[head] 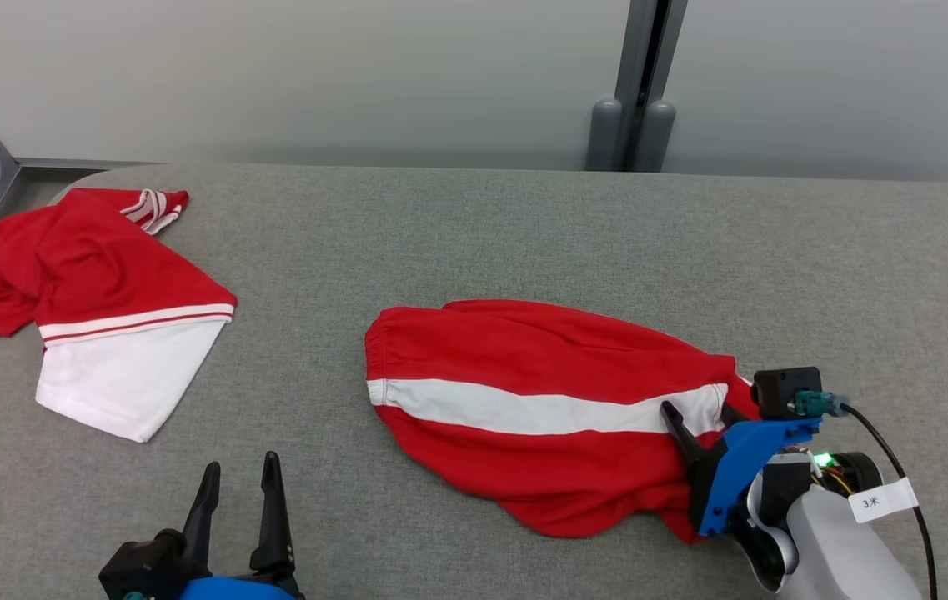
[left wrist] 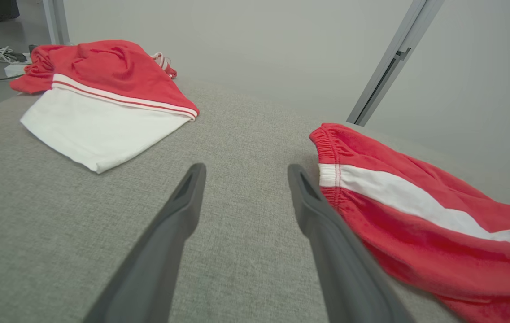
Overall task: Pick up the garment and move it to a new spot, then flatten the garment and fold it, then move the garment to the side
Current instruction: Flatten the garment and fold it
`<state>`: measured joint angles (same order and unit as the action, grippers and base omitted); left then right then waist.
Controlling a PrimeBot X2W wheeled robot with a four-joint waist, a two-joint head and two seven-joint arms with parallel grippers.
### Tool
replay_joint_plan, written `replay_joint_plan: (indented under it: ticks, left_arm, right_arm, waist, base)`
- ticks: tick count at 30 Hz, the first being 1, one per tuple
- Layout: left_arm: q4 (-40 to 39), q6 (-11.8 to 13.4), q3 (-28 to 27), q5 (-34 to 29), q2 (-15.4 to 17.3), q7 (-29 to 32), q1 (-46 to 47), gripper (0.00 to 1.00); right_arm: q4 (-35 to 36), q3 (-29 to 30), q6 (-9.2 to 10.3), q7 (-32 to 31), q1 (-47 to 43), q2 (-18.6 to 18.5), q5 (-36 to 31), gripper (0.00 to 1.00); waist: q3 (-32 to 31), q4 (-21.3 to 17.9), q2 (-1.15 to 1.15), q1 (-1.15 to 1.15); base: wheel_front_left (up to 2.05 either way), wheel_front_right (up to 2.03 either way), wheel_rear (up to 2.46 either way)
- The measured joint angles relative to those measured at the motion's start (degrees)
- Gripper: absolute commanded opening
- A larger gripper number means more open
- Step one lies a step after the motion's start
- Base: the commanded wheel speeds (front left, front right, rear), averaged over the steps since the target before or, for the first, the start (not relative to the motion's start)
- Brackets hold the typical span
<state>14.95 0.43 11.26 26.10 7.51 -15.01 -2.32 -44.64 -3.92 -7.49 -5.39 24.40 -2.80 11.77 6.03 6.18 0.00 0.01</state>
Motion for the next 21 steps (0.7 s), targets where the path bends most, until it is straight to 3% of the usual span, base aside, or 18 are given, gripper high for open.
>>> replay_joint_plan:
  ticks: [10,21]
  left_arm:
    - [0.2,-0.5,-0.5,-0.6,-0.4,0.0,0.1,1.0]
    - [0.7,-1.1,-1.3,-1.0,-0.6,0.0,0.3,1.0]
  right_arm:
    - [6.1,-4.8,0.0,0.8,-0.6,0.0,1.6,1.0]
    - [13.4,-3.4,0.0,-2.7,-5.3,0.0,-1.6,1.0]
  waist:
    - [0.2,-0.5,0.0,0.0]
    - [0.6,-0.6,0.0,-0.01]
  base:
    - [0.0,0.0,0.0]
    - [0.0,0.0,0.0]
